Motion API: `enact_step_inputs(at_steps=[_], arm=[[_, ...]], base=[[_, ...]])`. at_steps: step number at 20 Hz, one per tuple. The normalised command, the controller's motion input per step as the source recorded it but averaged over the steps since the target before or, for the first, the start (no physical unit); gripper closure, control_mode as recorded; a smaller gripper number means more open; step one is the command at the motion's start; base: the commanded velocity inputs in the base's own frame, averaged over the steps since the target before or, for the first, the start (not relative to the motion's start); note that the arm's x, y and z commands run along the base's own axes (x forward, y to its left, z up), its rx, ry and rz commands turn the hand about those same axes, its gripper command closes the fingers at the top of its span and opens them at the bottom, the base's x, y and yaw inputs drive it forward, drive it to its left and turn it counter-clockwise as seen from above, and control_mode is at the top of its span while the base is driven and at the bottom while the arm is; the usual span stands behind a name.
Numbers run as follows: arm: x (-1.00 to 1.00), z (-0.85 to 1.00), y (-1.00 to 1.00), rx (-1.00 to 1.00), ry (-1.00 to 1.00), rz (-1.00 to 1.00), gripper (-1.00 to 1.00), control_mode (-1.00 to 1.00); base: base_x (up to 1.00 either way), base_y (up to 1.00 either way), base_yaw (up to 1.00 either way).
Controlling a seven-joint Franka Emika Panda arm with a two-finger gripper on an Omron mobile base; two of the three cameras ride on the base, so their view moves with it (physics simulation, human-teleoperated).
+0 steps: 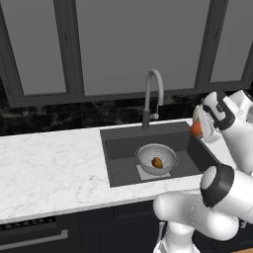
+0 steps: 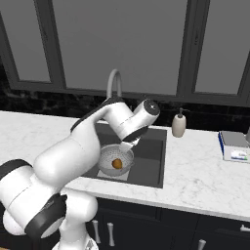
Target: Put the colander in the sink, put the pear, orange in the colander, and turn on the sink faucet and pour water over the colander.
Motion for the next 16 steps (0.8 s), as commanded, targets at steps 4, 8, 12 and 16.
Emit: enact_step_inputs(at_steps=[4,8,12,16], arm=[[0.17,-0.63,0.00,0.00,0.00,0.13,1.00,-1.00],[0.12,-0.62,0.03,0.00,0.00,0.11,1.00,-1.00],[0.04,-0.52,0.27,0.00,0.00,0.08,1.00,-1.00],[0.03,-0.38,0.49,0.00,0.00,0.03,1.00,-1.00]], base=[[0.00,0.00,0.00],[0.00,0.00,0.00],[0.00,0.00,0.00],[0.00,0.00,0.00]])
